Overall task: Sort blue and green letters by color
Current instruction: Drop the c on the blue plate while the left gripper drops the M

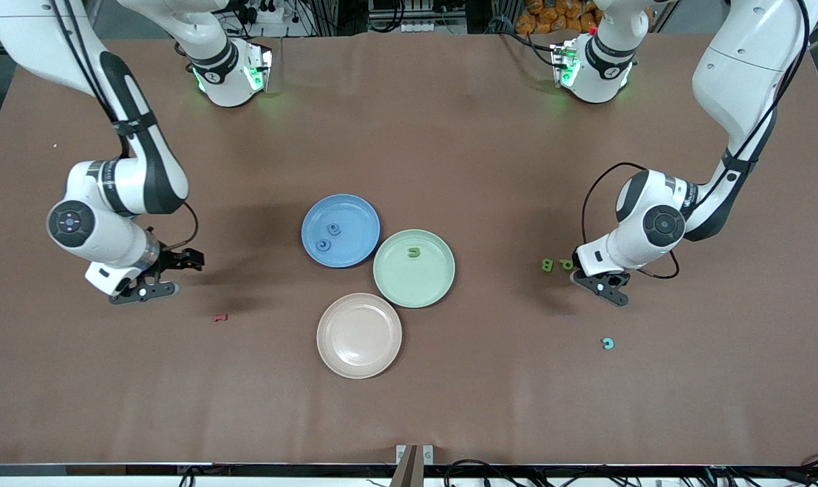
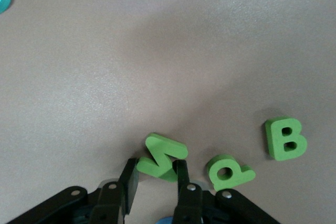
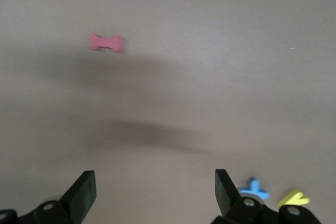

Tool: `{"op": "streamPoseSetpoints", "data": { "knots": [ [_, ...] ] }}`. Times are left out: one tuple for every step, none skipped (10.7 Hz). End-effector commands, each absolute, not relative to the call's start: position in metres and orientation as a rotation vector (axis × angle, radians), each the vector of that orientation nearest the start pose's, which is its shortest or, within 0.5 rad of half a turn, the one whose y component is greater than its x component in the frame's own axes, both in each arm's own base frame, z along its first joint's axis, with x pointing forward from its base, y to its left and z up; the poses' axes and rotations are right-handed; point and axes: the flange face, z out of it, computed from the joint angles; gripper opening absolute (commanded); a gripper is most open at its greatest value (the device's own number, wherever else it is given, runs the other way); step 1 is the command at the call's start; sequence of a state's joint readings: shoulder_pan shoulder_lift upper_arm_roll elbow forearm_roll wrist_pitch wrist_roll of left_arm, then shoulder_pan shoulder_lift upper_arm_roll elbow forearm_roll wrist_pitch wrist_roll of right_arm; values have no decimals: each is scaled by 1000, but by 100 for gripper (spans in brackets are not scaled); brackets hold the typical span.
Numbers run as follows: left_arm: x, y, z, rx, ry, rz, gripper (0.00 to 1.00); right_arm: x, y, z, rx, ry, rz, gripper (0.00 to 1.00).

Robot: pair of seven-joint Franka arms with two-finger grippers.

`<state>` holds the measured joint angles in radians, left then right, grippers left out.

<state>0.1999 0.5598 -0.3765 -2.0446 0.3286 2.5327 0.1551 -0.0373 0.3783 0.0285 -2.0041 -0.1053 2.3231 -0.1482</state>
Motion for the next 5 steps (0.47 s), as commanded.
{"op": "streamPoseSetpoints", "data": {
  "knots": [
    [583,-110,181,-3037,850,-5,17,592,-70,241,-3150,-534,82,100],
    [584,-115,189,-3037,852,-26,16,592,-92,236,-3130,-638,69,100],
    [585,-128,200,-3046,856,-54,16,592,-110,231,-3105,-749,55,100],
    [584,-142,214,-3056,841,-77,15,592,-118,226,-3075,-862,46,100],
    [585,-163,230,-3080,835,-90,14,589,-127,219,-3049,-932,59,100]
  ]
}}
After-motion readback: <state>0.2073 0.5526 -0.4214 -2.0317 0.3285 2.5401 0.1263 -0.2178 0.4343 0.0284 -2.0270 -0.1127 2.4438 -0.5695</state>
